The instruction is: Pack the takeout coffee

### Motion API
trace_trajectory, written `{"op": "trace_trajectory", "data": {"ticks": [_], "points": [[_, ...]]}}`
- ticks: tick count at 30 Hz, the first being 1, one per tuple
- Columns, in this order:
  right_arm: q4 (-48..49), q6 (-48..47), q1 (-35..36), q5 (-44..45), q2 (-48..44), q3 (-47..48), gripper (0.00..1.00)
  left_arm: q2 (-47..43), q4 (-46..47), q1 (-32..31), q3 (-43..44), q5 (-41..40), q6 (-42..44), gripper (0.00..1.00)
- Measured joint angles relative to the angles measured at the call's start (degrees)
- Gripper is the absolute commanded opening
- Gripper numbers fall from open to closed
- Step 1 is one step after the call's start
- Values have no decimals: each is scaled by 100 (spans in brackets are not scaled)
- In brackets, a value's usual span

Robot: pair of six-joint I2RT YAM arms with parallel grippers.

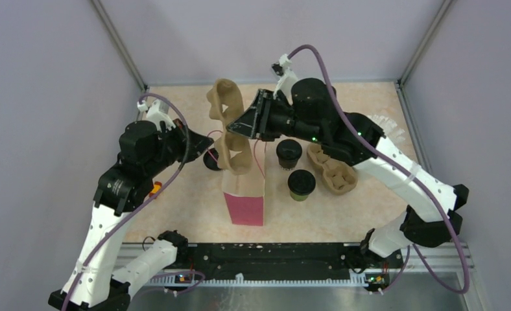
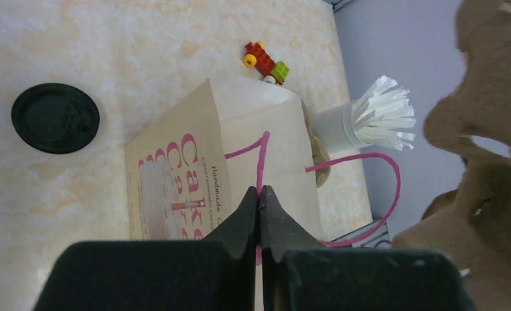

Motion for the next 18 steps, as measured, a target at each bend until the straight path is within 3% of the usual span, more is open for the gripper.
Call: {"op": "trace_trajectory", "data": {"ticks": [8,18], "points": [[28,437,361,654,435,-9,30,-304,17,0,-367,15,-509,0],[-752,529,546,1445,455,-9,30,-413,-2,0,-420,28,-522,0]]}}
